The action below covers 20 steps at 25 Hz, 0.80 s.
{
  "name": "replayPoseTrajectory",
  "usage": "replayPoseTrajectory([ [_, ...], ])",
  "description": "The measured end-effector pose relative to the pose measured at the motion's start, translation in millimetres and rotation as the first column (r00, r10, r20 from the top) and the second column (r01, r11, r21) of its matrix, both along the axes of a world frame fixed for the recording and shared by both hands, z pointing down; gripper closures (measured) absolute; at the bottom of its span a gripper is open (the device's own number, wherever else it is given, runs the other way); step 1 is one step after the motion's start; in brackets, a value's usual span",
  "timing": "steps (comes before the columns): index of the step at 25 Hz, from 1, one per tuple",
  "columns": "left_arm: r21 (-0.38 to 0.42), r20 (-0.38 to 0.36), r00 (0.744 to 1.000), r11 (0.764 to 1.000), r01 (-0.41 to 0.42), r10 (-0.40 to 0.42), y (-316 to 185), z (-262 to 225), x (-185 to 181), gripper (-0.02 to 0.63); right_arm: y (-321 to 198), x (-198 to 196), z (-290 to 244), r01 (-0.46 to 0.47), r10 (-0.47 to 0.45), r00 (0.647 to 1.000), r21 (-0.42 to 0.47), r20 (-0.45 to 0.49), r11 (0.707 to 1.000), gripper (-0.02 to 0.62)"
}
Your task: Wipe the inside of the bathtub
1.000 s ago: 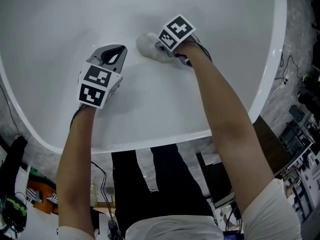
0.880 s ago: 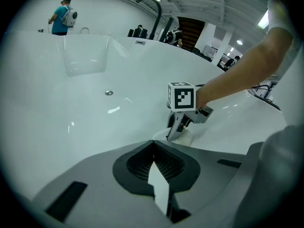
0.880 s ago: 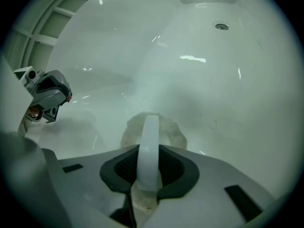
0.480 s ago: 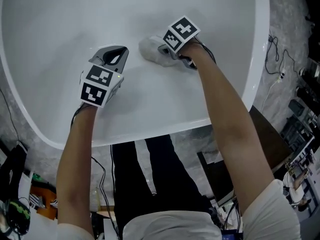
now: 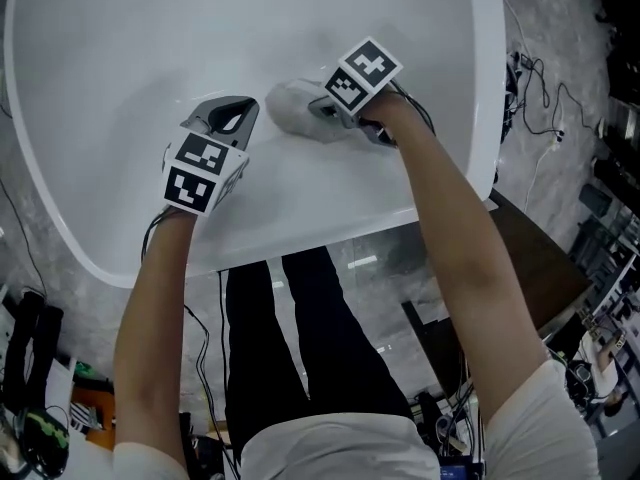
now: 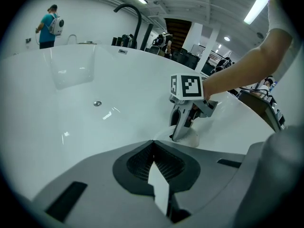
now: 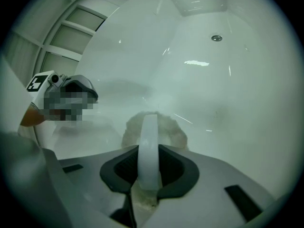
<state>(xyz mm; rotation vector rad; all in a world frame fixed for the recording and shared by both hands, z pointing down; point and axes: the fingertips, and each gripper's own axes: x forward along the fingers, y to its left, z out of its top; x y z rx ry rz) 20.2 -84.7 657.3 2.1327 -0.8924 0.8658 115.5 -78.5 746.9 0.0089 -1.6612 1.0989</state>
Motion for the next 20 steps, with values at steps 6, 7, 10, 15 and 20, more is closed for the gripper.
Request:
replayPoseTrajectory([
  [6,0.009,0.002,1.000,1.000,-0.024,0.024,12.1,-18.8,2.3,0.595,18.6,-8.3,-47.1,0.045,-0.047,0.997,0.032,0.063,0.998,0.502],
  [7,0.011,0.001,1.000,1.000,-0.026,0.026,15.3,-22.4,2.1,0.595,23.5,-9.5,-55.3,0.052,-0.054,0.996,0.035,0.073,0.998,0.502],
  [10,0.027,0.001,1.000,0.999,-0.029,0.029,25.8,-36.9,-5.8,0.595,39.4,-19.3,-84.4,0.071,-0.075,0.991,0.047,0.108,0.996,0.502],
  [15,0.031,-0.003,0.999,0.999,-0.042,0.042,23.2,-56.9,4.6,0.595,47.2,-11.8,-126.3,0.095,-0.099,0.981,0.031,0.165,0.995,0.502],
  [20,0.054,-0.016,0.998,0.996,-0.065,0.066,19.3,-68.4,20.1,0.595,56.6,4.2,-158.0,0.142,-0.143,0.967,0.021,0.210,0.990,0.502],
])
